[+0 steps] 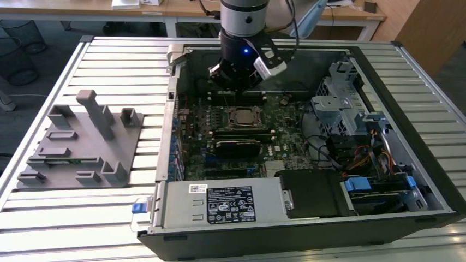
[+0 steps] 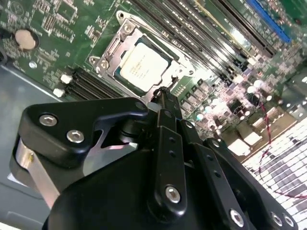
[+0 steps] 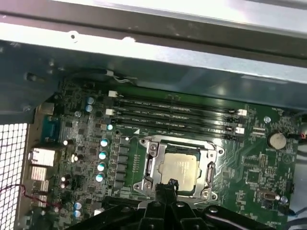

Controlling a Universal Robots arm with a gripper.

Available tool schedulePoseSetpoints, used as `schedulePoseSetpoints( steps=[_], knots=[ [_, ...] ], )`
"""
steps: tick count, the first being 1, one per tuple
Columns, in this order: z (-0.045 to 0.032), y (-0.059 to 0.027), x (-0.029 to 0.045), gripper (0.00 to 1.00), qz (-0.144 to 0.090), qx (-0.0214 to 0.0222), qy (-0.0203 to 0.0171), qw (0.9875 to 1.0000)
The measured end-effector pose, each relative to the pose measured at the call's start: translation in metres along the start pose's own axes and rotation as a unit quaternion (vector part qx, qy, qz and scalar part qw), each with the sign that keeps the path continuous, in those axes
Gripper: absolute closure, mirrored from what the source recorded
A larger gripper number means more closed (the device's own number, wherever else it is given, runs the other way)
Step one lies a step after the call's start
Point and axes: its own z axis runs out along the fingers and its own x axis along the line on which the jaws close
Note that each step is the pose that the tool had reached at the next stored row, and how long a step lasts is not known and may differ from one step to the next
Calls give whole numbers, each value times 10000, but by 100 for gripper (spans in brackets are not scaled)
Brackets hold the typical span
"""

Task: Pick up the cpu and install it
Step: 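Install the first cpu locking lever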

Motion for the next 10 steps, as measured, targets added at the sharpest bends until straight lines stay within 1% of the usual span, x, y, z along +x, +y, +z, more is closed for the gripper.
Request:
schedulePoseSetpoints(
  steps=[1, 3, 8, 10],
  knots=[
    [2, 1, 11, 89, -29, -1, 0, 10000],
    [3, 8, 63, 89, -35, -1, 1, 10000],
    [5, 48, 284, 89, -30, -1, -1, 10000],
    [7, 73, 343, 89, -19, -1, -2, 10000]
  ],
)
